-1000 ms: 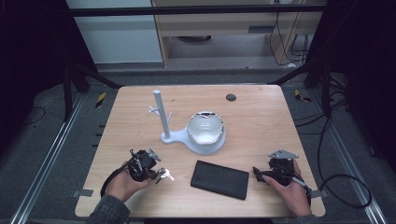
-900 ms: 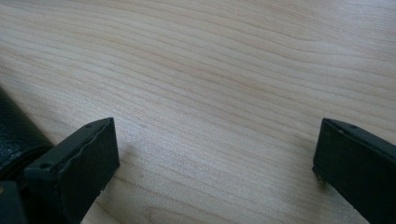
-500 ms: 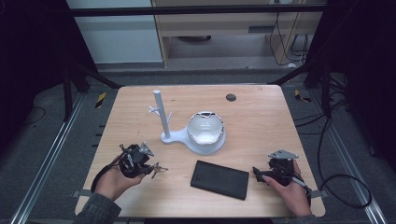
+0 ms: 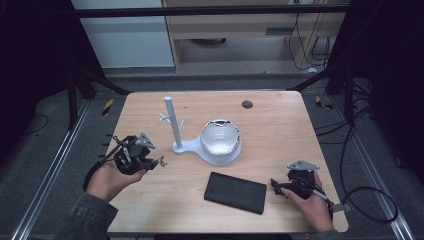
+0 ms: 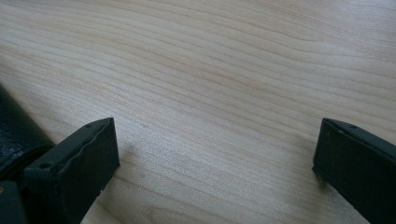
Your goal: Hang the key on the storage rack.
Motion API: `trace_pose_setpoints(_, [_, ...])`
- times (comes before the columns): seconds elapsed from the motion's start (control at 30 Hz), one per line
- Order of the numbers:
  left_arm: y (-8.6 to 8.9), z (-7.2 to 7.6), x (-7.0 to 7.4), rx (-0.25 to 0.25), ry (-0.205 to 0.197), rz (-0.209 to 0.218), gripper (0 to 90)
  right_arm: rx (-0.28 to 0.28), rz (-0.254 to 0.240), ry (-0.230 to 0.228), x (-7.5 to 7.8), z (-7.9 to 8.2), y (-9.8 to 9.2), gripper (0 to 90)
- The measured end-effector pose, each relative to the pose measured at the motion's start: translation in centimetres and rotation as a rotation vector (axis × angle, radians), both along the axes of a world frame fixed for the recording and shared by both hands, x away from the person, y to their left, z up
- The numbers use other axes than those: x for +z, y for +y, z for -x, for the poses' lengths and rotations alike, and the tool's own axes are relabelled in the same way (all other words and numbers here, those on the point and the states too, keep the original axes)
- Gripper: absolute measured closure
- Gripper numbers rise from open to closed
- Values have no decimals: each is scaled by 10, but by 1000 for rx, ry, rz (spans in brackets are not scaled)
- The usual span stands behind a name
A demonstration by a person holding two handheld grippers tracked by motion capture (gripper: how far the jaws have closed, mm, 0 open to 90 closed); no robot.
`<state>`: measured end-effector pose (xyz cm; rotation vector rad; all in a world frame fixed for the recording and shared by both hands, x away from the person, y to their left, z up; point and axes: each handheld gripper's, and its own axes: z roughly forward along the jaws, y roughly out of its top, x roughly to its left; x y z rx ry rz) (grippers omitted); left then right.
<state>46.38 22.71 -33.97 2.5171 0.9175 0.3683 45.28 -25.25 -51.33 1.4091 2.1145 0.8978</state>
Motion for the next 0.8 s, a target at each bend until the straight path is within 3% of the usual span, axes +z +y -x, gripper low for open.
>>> trace_pose_setpoints(0.23, [1, -8, 28, 19, -28, 14, 857, 0, 0, 0, 0, 0, 0, 4])
trace_pose_setpoints(0.8, [0, -34, 68, 78, -65, 16, 857, -1, -2, 1, 0, 0, 1, 4])
